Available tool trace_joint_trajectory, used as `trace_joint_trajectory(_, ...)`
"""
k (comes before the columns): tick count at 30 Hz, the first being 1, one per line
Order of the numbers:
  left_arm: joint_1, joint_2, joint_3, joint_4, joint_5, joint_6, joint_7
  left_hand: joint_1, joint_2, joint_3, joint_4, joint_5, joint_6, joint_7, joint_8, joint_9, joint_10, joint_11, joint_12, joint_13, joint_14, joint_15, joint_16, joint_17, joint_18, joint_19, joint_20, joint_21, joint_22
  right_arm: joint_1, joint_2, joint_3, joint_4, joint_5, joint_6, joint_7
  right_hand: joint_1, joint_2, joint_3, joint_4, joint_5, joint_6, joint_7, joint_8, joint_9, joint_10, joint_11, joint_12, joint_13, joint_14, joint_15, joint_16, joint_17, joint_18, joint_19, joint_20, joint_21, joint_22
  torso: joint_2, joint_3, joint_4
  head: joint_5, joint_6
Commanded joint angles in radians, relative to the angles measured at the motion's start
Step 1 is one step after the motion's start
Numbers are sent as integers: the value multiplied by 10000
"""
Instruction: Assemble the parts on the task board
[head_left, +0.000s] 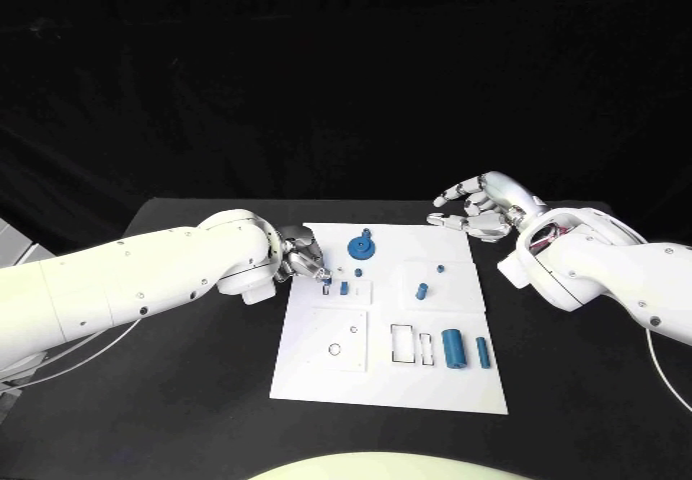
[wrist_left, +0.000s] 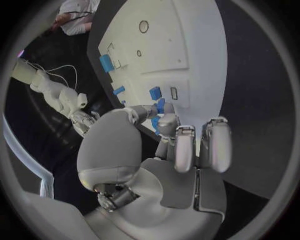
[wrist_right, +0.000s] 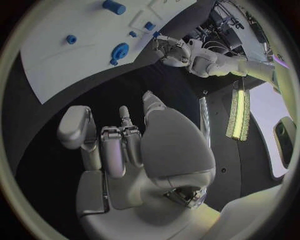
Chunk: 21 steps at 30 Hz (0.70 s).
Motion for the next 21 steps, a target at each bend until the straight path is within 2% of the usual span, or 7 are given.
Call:
trace_joint_trajectory(1,-40,20,-4,52,-430,-146,-86,-36,80,1812,-1849,36,137,-82,33,27,50,-1,43,11,967,-81,54,2374,-93,63,-35,54,572,0,-7,0,20,-33,71,74,5,53,-59,4,65,-39,2,-30,1,263,67,-38,1866,726,28,-39,1374,187,-82,-1,-47,-2,-2,4,-2,1,-43)
trace_joint_trajectory(15,-154,43,-39,53,-998,-79,-390,-79,38,1835,-1888,199,193,-101,36,28,105,-21,61,51,974,-97,65,2397,-105,100,-52,82,625,-4,-19,0,23,-33,29,142,4,48,-66,4,81,-37,0,-27,2,255,65,-49,1857,723,26,-47,1360,186,-79,-3,-54,-4,-2,-4,-2,-6,-43)
trace_joint_trajectory(21,-192,55,-43,39,-979,31,-437,-87,33,1839,-1893,227,201,-103,36,29,109,-24,56,45,974,-100,66,2399,-106,105,-55,86,631,-7,-20,0,16,-33,38,143,4,48,-66,4,81,-37,0,-27,2,255,65,-49,1857,723,26,-47,1360,186,-79,-3,-54,-4,-7,7,-8,-3,-79)
